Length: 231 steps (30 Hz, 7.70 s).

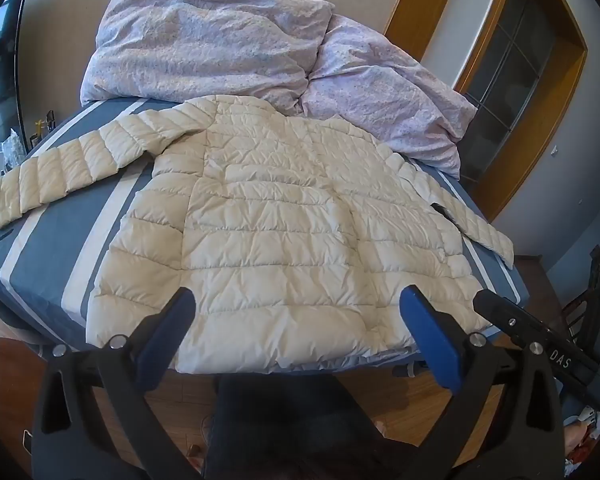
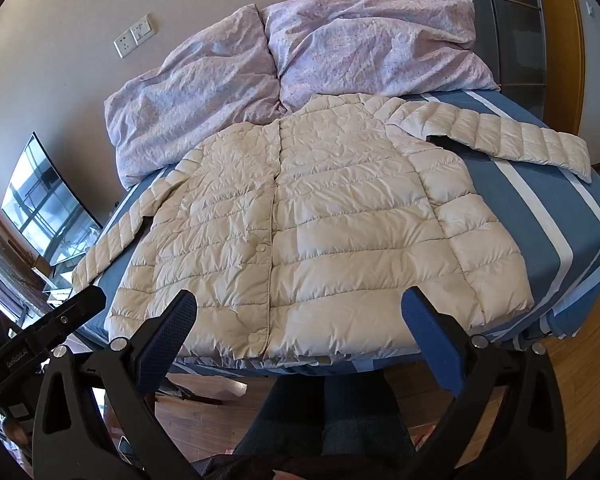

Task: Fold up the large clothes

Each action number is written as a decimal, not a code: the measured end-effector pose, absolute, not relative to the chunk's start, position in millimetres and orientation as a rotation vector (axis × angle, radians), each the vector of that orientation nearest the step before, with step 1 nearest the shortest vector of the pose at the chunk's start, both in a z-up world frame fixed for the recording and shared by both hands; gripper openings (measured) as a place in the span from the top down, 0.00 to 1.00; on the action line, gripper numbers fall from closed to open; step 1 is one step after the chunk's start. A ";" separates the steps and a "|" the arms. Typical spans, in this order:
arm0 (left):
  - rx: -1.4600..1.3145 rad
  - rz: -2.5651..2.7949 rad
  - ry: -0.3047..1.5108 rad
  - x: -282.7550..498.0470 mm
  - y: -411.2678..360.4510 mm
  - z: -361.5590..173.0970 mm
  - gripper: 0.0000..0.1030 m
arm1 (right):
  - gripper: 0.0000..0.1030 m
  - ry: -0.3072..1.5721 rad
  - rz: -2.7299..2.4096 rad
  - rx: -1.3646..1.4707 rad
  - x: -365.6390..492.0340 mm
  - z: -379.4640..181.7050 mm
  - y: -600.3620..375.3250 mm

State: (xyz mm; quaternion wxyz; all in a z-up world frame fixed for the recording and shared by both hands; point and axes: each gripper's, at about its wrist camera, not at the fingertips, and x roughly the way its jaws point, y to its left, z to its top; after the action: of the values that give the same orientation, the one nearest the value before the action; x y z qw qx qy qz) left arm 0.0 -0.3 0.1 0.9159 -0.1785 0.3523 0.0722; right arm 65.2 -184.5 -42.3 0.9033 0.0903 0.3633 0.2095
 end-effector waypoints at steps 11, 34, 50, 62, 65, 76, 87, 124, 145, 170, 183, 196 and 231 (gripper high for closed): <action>-0.374 0.144 0.723 -0.4 -0.3 0.2 0.02 | 0.01 0.748 0.430 0.183 65.4 -41.7 -184.5; -0.380 0.144 0.724 0.0 0.2 0.0 0.02 | 0.01 0.750 0.428 0.185 66.2 -41.0 -184.8; -0.382 0.143 0.725 0.1 0.4 0.0 0.02 | 0.01 0.750 0.429 0.185 66.1 -41.0 -184.7; -0.383 0.143 0.725 0.1 0.5 -0.1 0.02 | 0.01 0.750 0.428 0.185 66.3 -41.0 -184.8; -0.383 0.143 0.725 0.1 0.5 0.0 0.02 | 0.01 0.751 0.428 0.185 66.4 -41.0 -184.9; -0.383 0.142 0.725 0.2 0.5 -0.1 0.02 | 0.01 0.751 0.428 0.186 67.1 -41.6 -185.4; -0.383 0.143 0.726 0.2 0.6 -0.1 0.02 | 0.01 0.752 0.428 0.188 68.2 -42.8 -185.2; -0.275 0.320 0.860 137.4 70.5 -35.4 0.02 | 0.01 0.867 -0.123 0.309 276.1 -74.9 -340.0; -0.129 0.493 0.929 214.9 106.2 -83.6 0.02 | 0.20 0.923 -0.442 0.527 368.5 -114.3 -505.3; -0.115 0.505 0.960 217.0 106.7 -101.5 0.02 | 0.93 0.791 -0.344 0.288 374.7 -71.5 -427.4; -0.101 0.470 0.936 194.6 109.0 -87.2 0.02 | 0.93 0.860 0.175 0.052 413.5 -54.8 -164.2; -0.175 0.565 0.825 151.8 151.9 -49.7 0.02 | 0.93 0.913 0.491 -0.080 381.4 -67.6 19.9; -0.360 0.705 0.818 78.6 256.5 -53.0 0.02 | 0.24 0.857 0.355 -0.262 380.4 -119.6 58.3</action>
State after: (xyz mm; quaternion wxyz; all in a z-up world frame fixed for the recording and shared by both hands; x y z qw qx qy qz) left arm 78.6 256.5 -53.0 0.8423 -0.1705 0.3873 0.3338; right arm 380.4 58.3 -119.6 0.8860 -0.1259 0.4123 0.1708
